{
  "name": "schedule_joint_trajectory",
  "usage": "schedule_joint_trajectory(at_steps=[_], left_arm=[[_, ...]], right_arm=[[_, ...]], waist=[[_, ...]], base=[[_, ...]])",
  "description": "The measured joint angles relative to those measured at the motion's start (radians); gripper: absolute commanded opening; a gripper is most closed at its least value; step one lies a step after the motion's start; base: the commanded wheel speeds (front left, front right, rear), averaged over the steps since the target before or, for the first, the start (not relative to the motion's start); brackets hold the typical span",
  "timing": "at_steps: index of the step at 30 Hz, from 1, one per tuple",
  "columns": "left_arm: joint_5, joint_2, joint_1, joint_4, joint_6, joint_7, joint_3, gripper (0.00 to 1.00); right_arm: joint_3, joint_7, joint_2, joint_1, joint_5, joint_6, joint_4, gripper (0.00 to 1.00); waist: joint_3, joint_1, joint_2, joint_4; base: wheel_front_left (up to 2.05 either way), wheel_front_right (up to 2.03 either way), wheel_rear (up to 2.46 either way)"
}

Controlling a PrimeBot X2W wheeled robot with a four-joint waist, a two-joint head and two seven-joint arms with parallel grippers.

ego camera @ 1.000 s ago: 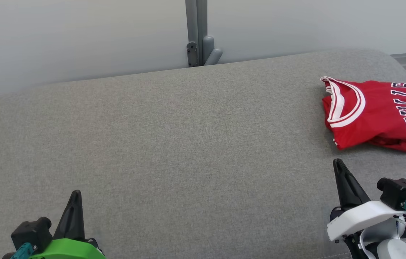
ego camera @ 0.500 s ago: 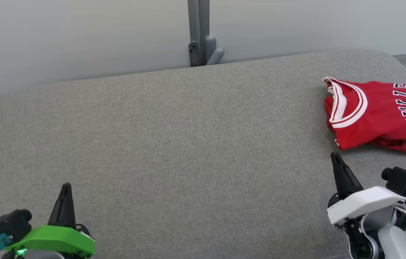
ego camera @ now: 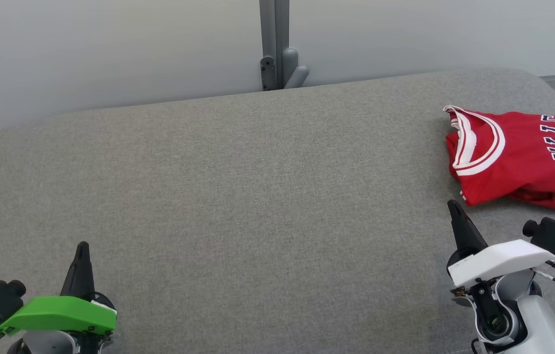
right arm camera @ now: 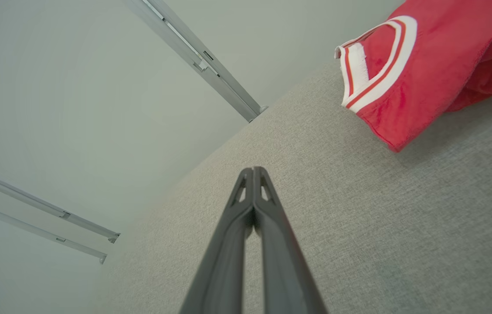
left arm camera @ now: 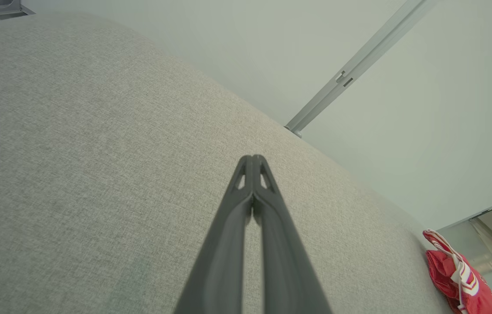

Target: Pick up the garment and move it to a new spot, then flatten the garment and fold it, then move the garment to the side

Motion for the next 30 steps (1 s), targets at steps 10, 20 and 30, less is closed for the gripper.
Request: schedule_joint_trajectory(at_steps=[10, 20, 30], left_arm=[[-0.125, -0.017, -0.036, 0.037, -0.019, 0.021, 0.04, 0.0], [-0.225, -0.035, -0.067, 0.067, -0.037, 0.039, 0.073, 0.0], [-0.322, -0.049, -0.094, 0.095, -0.053, 0.053, 0.103, 0.0]], right_arm=[[-0.004, 0.021, 0.004, -0.049, 0.141, -0.001, 0.057, 0.0], [-0.008, 0.038, 0.007, -0.09, 0.257, -0.001, 0.103, 0.0], [-0.011, 0.055, 0.01, -0.127, 0.362, -0.001, 0.147, 0.0]], waist=[[0.0, 0.0, 0.0, 0.005], [0.001, 0.0, 0.0, 0.01], [0.001, 0.0001, 0.0, 0.014]], base=[[0.0, 0.0, 0.0], [0.0, 0.0, 0.0], [0.0, 0.0, 0.0]])
